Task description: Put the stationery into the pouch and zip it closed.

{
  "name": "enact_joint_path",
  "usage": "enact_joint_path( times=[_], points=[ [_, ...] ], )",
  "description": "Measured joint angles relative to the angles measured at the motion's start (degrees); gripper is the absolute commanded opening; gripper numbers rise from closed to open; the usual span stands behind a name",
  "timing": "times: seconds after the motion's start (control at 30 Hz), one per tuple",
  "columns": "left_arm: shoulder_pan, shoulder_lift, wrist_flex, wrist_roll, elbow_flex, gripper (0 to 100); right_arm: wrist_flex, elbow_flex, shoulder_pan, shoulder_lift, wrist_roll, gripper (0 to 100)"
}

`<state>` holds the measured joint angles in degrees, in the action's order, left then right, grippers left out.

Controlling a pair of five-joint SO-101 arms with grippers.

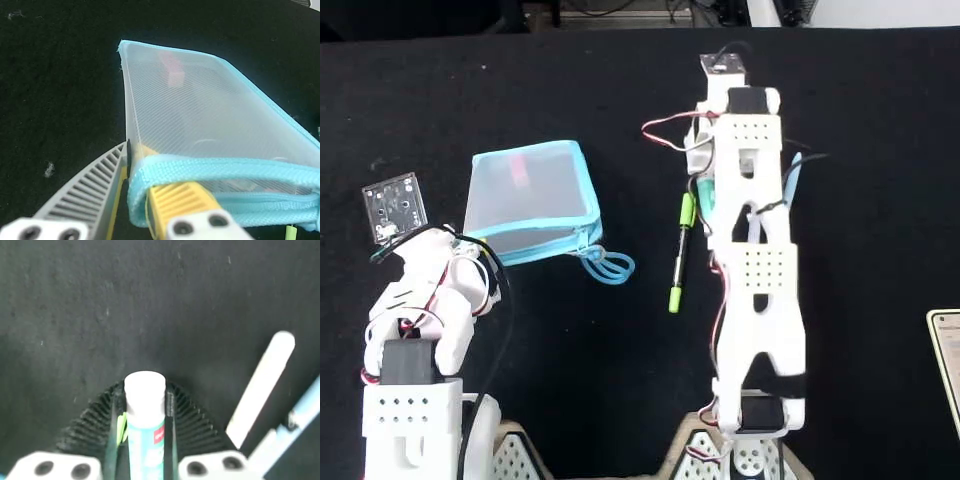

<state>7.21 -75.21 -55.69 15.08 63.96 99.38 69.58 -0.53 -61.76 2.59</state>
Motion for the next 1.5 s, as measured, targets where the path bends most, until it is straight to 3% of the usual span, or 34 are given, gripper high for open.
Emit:
enact_joint_path(
  times=[0.23,0.53,0.67,0.77,0.93,1.17,1.23,1.37,1.5],
  points=[
    [0.00,0.00,0.00,0.00,0.00,3,-0.79,-30.86,-0.09,20.48,-0.35,1.1],
    [0.00,0.00,0.00,0.00,0.00,3,-23.56,-81.14,-1.23,51.69,1.05,1.2],
    [0.00,0.00,0.00,0.00,0.00,3,-28.22,-94.42,-1.58,57.05,3.69,1.3],
    [0.00,0.00,0.00,0.00,0.00,3,-28.57,-96.88,-1.32,57.05,5.10,3.1],
    [0.00,0.00,0.00,0.00,0.00,3,-28.84,-96.88,-1.49,53.36,5.45,15.3],
    [0.00,0.00,0.00,0.00,0.00,3,-26.73,-94.59,-1.49,50.64,5.89,15.5],
    [0.00,0.00,0.00,0.00,0.00,3,-26.37,-94.07,-1.49,50.55,5.89,14.1],
    [0.00,0.00,0.00,0.00,0.00,3,-26.20,-94.07,-2.64,50.55,8.09,0.7],
    [0.00,0.00,0.00,0.00,0.00,3,-25.76,-94.07,-3.34,50.73,10.99,1.1]
  ],
)
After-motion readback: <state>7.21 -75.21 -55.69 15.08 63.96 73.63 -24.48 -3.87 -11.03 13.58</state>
